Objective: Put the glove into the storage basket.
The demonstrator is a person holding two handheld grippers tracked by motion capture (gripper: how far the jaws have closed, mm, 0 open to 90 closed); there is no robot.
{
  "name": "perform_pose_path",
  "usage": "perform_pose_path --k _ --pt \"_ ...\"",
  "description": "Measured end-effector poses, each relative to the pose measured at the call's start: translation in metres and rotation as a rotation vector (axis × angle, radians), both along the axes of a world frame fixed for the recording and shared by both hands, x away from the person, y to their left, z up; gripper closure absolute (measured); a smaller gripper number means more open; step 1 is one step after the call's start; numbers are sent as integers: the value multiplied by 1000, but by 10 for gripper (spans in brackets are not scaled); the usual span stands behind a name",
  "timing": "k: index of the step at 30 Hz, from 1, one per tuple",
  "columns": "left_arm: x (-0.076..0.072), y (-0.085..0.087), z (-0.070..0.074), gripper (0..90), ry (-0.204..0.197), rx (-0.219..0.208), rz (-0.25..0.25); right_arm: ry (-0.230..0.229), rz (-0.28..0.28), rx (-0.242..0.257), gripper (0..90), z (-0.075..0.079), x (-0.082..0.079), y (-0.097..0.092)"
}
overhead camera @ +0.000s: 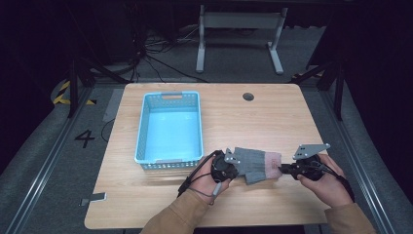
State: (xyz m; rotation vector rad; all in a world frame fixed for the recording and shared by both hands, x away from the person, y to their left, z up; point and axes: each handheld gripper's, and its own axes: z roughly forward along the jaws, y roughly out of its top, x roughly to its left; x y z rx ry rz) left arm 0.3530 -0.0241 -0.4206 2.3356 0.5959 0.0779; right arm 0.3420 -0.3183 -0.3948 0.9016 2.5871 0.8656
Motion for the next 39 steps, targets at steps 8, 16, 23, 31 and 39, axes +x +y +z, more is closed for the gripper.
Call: perform_pose_path --k 8,16,23,31,39 --pt "-2 -5 -3 885 19 15 -21 22 -21 15 873 -9 10 -5" --pt "5 -5 -16 884 70 25 -7 43 -20 20 869 -19 16 -4" --pt "9 -5 -23 853 73 45 12 39 -29 21 795 -20 16 -5" --pt "7 -3 -18 627 36 23 35 9 -50 30 712 -10 10 -11" --pt "5 -5 -7 513 1 -2 51 -22 -90 51 675 -1 7 -24"
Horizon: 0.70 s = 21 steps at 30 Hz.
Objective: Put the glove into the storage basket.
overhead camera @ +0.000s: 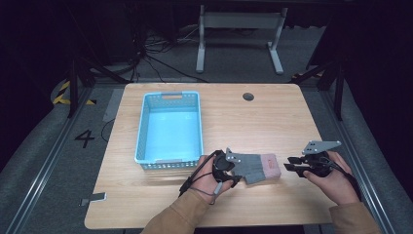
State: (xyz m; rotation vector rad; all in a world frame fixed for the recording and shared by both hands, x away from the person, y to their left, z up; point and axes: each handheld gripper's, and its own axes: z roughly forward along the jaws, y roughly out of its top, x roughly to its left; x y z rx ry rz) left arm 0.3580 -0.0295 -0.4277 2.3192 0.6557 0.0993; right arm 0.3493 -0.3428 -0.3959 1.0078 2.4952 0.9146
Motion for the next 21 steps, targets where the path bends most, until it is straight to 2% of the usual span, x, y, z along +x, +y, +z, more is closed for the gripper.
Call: perform_pose_path --k 6,8,11,13,16,21 --pt "-1 -6 5 423 -5 1 -5 -3 -33 16 639 2 -1 -10" --pt "0 -8 6 362 -8 -10 4 8 -39 20 617 2 -1 -11" --pt "1 -11 10 332 -3 -34 13 33 -47 24 568 -1 0 -15" --pt "1 -14 12 309 -9 -34 11 39 -58 25 527 -1 2 -17" --pt "4 -19 13 285 -9 -36 0 17 -78 41 478 -1 3 -22" --pt "8 -31 15 242 -20 -34 -3 -5 -89 48 461 2 3 -28"
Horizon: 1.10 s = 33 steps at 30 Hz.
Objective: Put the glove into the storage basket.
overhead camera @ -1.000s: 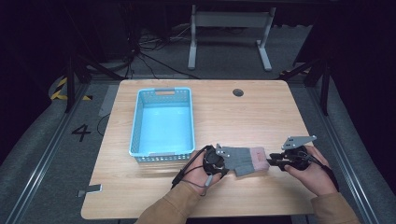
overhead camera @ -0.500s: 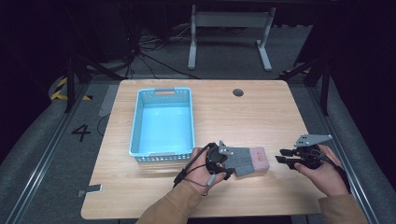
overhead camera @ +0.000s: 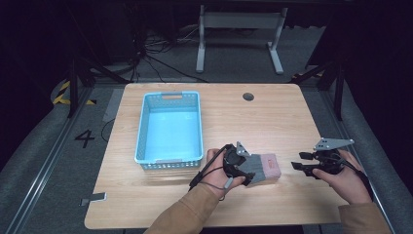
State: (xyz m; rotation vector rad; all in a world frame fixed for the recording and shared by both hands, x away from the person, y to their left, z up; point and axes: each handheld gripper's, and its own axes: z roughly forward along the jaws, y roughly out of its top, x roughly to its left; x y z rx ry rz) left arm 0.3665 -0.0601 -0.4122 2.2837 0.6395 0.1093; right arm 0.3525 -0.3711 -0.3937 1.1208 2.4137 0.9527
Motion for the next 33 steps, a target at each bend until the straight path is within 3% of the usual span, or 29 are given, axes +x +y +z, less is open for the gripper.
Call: perform_pose_path --k 8,24,33 --pt "11 -18 -3 212 2 17 -48 -3 -11 19 457 2 3 -5" --pt "35 -41 -29 193 39 65 -68 -1 3 42 449 0 9 -4" --pt "36 -46 -33 167 13 110 -84 2 9 45 448 0 10 -2"
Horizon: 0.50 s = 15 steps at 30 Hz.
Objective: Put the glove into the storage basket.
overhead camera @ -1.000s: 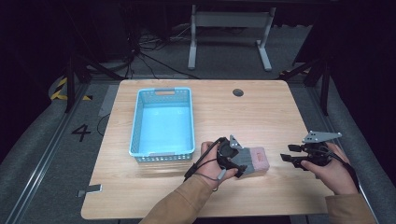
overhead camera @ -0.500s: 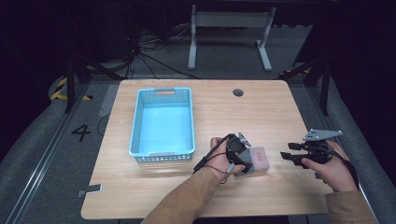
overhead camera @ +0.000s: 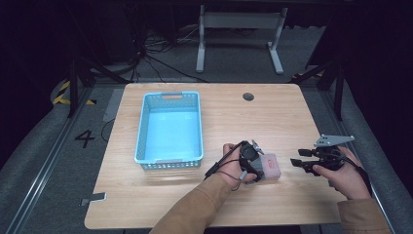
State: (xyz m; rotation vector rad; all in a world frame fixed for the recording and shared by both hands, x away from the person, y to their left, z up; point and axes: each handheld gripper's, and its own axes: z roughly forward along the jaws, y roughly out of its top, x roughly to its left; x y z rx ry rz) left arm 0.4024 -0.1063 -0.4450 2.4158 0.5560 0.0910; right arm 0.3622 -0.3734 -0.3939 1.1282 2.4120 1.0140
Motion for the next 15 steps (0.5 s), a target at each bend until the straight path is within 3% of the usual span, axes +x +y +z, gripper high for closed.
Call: perform_pose_path --k 5,15 --pt "1 1 1 167 -19 -8 4 -3 -2 4 447 0 0 0" --pt "2 -4 -4 116 -33 23 -4 0 9 12 443 -1 0 2"
